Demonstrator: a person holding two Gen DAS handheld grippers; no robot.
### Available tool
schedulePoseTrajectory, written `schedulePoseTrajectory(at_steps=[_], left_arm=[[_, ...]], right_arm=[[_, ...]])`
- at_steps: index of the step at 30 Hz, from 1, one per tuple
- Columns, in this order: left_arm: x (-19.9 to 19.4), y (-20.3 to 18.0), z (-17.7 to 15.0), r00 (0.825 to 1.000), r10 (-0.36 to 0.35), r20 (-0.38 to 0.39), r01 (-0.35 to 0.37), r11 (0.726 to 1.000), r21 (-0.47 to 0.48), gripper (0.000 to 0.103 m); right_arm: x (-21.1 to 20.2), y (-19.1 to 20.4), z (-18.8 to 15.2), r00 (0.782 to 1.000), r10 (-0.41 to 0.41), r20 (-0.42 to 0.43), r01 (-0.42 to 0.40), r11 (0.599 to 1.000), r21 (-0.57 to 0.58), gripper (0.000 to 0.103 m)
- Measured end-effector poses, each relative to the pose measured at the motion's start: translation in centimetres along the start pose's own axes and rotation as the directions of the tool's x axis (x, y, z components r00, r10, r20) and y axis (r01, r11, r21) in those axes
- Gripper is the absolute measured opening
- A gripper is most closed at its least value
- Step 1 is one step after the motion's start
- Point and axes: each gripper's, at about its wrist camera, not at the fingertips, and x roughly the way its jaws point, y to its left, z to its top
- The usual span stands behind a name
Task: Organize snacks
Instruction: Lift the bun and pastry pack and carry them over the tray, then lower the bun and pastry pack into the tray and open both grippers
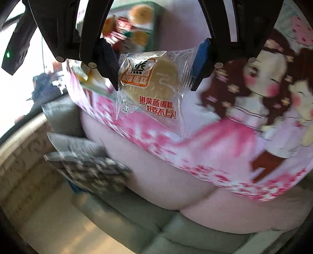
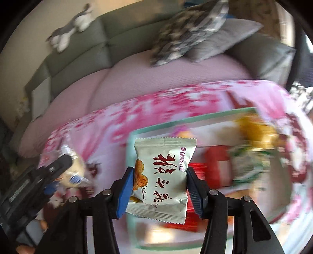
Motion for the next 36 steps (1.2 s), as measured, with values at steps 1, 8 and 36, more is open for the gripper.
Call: schedulePoseTrajectory(at_steps=[1,8,36], left_arm=[[0.5,-1.2,-0.4,1.0,-0.016,-0.017,0.016,0.999,0.031,0.069],[4.4,-6.4,-3.4,0.986,-0.083,-0.146,0.103,0.986,0.135,0.069],[2.8,-5.9,-5.8,0.988,0.003,-0.153,0.019,0.989,0.145,0.097]], right_arm=[[-0.3,-1.1,0.1,1.0,-0.027,0.007,0.027,1.0,0.009,0.056],[0.0,-6.9,-0.2,0.992,-0.124,-0.012,0.124,0.99,0.066,0.056],[-2.0,-8.2,-4.7,0.99,-0.123,0.073,0.115,0.988,0.101,0.103]])
